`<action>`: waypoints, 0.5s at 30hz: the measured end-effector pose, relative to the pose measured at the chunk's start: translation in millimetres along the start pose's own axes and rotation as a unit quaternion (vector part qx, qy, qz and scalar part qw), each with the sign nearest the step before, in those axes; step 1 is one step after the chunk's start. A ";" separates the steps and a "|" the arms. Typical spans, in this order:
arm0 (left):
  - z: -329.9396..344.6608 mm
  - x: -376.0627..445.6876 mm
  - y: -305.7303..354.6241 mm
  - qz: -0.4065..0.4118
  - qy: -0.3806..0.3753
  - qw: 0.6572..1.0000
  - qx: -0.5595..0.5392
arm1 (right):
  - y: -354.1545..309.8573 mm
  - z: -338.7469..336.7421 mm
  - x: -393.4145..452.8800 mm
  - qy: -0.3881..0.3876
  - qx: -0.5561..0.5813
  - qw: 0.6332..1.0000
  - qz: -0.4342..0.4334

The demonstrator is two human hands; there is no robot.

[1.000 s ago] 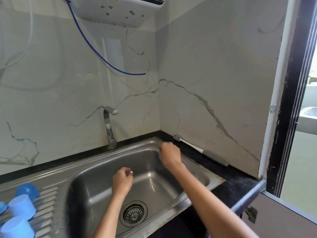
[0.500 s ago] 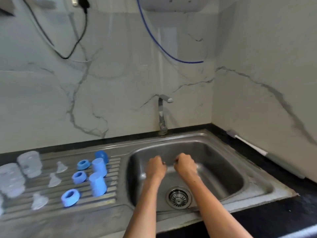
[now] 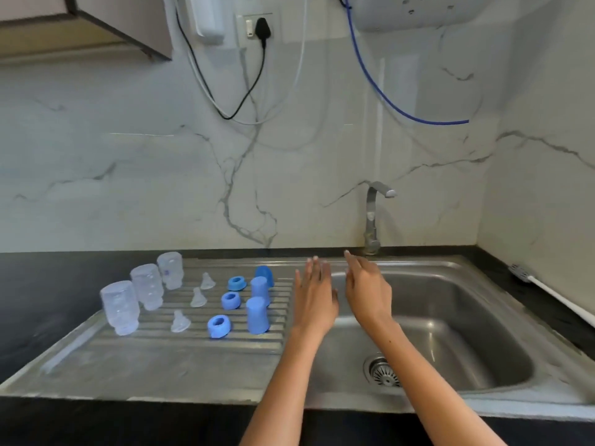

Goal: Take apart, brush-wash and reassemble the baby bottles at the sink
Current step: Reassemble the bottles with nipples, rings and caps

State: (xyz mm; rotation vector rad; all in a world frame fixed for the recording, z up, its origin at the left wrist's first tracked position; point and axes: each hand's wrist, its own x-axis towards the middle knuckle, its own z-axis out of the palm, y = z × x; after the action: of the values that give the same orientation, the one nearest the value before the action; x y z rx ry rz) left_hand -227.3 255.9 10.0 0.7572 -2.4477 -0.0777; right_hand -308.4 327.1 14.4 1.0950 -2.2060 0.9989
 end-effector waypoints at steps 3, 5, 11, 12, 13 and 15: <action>-32.7 -12.2 -36.8 0.010 0.029 0.999 0.013 | -27.5 9.4 4.8 0.014 0.025 0.996 -0.082; -58.0 -21.5 -68.0 0.009 0.032 0.999 0.037 | -49.6 17.6 6.4 0.008 0.047 0.994 -0.096; -121.0 -38.1 -164.3 -0.048 0.026 0.996 0.074 | -101.7 47.5 12.7 -0.035 0.067 0.993 -0.088; -126.5 -39.3 -179.0 -0.058 0.026 0.995 0.071 | -109.3 53.6 15.7 -0.040 0.064 0.993 -0.087; -130.0 -40.0 -189.6 -0.066 0.027 0.995 0.066 | -114.8 58.5 19.2 -0.045 0.063 0.993 -0.086; -132.2 -42.3 -208.4 -0.075 0.035 0.995 0.056 | -125.9 71.0 28.0 -0.065 0.056 0.992 -0.089</action>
State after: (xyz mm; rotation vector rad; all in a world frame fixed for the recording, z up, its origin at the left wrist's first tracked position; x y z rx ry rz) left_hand -23.0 118.2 54.4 0.9750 -2.3426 0.0284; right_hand -227.8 206.5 39.3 1.4164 -2.1277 1.0082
